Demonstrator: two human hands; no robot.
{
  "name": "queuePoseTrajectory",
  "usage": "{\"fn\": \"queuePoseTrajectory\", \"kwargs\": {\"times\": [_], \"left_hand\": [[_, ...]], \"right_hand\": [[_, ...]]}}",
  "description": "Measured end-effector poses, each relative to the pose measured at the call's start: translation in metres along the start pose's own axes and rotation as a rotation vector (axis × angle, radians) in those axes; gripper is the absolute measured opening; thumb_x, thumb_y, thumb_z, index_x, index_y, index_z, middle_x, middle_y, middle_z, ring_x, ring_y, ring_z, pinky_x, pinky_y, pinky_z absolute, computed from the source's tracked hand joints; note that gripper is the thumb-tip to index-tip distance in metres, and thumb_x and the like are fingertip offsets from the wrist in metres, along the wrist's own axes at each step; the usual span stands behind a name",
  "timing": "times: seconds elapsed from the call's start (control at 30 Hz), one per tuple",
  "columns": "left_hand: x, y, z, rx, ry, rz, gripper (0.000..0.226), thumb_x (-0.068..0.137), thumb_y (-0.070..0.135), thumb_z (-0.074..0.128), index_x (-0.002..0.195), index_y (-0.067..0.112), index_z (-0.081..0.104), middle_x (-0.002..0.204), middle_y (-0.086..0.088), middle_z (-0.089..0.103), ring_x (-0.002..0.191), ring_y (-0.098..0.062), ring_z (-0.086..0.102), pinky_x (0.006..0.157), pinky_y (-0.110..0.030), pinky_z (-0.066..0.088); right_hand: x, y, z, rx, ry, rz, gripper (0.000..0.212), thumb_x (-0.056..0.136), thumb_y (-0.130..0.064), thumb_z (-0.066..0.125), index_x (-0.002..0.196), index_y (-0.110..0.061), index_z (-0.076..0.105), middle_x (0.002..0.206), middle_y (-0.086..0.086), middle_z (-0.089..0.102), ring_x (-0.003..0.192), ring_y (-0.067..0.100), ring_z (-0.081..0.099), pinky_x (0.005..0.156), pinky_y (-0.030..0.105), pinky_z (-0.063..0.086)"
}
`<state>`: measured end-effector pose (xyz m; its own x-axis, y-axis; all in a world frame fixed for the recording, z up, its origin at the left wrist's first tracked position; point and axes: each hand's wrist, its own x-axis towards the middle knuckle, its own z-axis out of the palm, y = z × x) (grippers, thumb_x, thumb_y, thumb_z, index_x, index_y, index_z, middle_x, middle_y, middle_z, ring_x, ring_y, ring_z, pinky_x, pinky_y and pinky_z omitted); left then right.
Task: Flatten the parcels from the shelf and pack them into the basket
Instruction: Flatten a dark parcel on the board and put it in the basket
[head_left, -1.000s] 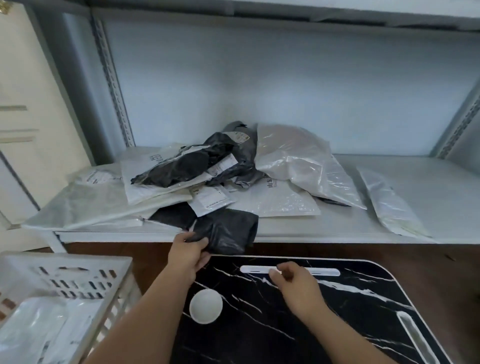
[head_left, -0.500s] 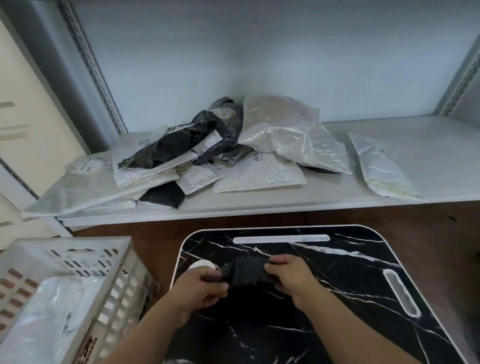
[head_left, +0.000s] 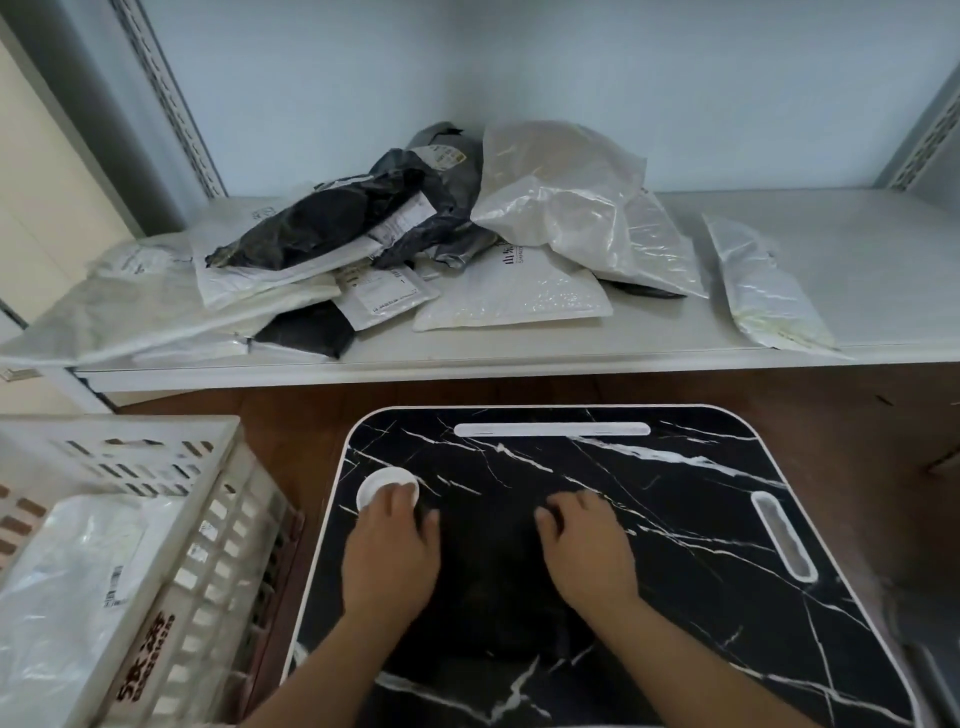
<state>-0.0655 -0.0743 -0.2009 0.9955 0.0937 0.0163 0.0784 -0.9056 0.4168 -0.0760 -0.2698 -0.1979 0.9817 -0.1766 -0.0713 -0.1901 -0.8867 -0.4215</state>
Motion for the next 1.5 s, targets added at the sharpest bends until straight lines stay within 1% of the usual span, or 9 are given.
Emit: {"fn": "queuePoseTrajectory", "kwargs": {"times": [0.1,0.17,0.3,0.5,1.17,1.27,1.37,1.43,1.5], "left_hand": [[-0.005,0.002,0.03,0.074,-0.02,0.23,0.052,0.095,0.042,0.031,0.135,0.019,0.055,0.145,-0.009,0.048,0.133,-0.028,0.046,0.104,-0.043,0.043],[-0.006,-0.001,0.046,0.159,-0.046,0.3,0.051,0.095,0.04,0.031,0.136,0.019,0.054,0.146,-0.008,0.046,0.136,-0.027,0.042,0.112,-0.041,0.035],[-0.008,-0.011,0.065,0.214,-0.055,0.373,0.053,0.095,0.037,0.031,0.139,0.013,0.049,0.149,-0.01,0.042,0.139,-0.029,0.036,0.108,-0.042,0.023],[-0.008,-0.016,0.072,0.241,-0.093,0.37,0.056,0.097,0.037,0.027,0.146,0.013,0.037,0.155,-0.012,0.03,0.145,-0.03,0.024,0.111,-0.047,0.02],[-0.004,-0.019,0.08,0.209,-0.174,0.346,0.056,0.098,0.038,0.021,0.15,0.015,0.026,0.158,-0.01,0.024,0.146,-0.027,0.02,0.114,-0.046,0.014],[0.0,-0.017,0.07,0.192,-0.242,0.341,0.066,0.093,0.049,0.004,0.153,0.023,0.012,0.16,0.0,0.0,0.149,-0.022,0.001,0.12,-0.041,-0.003],[0.01,-0.015,0.052,0.048,-0.222,0.225,0.067,0.094,0.054,0.031,0.153,0.026,0.017,0.161,0.003,-0.001,0.148,-0.023,0.009,0.119,-0.037,0.011],[0.018,-0.01,0.034,-0.145,-0.177,-0.061,0.073,0.089,0.043,0.06,0.15,0.019,0.027,0.156,-0.007,0.022,0.138,-0.027,0.031,0.11,-0.039,0.031],[0.029,-0.004,0.02,-0.488,-0.265,-0.419,0.072,0.085,0.031,0.071,0.145,0.013,0.037,0.145,-0.011,0.04,0.127,-0.029,0.045,0.105,-0.039,0.04]], "right_hand": [[-0.003,-0.019,0.023,-0.06,-0.113,-0.17,0.088,0.086,-0.069,-0.009,0.15,-0.023,0.031,0.16,-0.001,0.02,0.149,0.015,0.008,0.118,0.031,0.009],[-0.005,-0.021,0.044,-0.136,-0.13,-0.22,0.102,0.077,-0.065,-0.03,0.153,-0.021,0.022,0.162,-0.003,0.005,0.148,0.016,-0.011,0.117,0.03,-0.006],[-0.012,-0.007,0.071,-0.264,-0.056,-0.243,0.06,0.102,-0.045,0.009,0.141,-0.018,0.047,0.153,0.003,0.037,0.144,0.023,0.022,0.109,0.046,0.018],[-0.011,-0.002,0.084,-0.356,0.019,-0.309,0.056,0.099,-0.044,0.026,0.146,-0.015,0.038,0.157,0.006,0.03,0.146,0.025,0.018,0.11,0.051,0.017],[-0.007,-0.001,0.086,-0.278,-0.091,-0.289,0.059,0.098,-0.047,0.019,0.15,-0.02,0.029,0.16,0.002,0.02,0.148,0.019,0.006,0.116,0.046,0.006],[0.002,-0.005,0.066,-0.116,-0.172,-0.253,0.073,0.089,-0.059,0.007,0.151,-0.027,0.029,0.16,-0.008,0.019,0.147,0.012,0.006,0.12,0.041,0.007],[0.016,-0.004,0.04,0.044,-0.059,-0.087,0.061,0.092,-0.055,0.044,0.142,-0.021,0.045,0.148,0.0,0.036,0.136,0.021,0.027,0.112,0.04,0.029],[0.026,-0.003,0.027,0.187,-0.093,0.187,0.062,0.088,-0.04,0.066,0.14,-0.013,0.046,0.139,0.01,0.043,0.13,0.027,0.036,0.109,0.036,0.032],[0.034,-0.005,0.018,0.557,-0.202,0.477,0.051,0.083,-0.027,0.075,0.125,-0.006,0.057,0.118,0.011,0.06,0.108,0.027,0.057,0.096,0.034,0.047]]}}
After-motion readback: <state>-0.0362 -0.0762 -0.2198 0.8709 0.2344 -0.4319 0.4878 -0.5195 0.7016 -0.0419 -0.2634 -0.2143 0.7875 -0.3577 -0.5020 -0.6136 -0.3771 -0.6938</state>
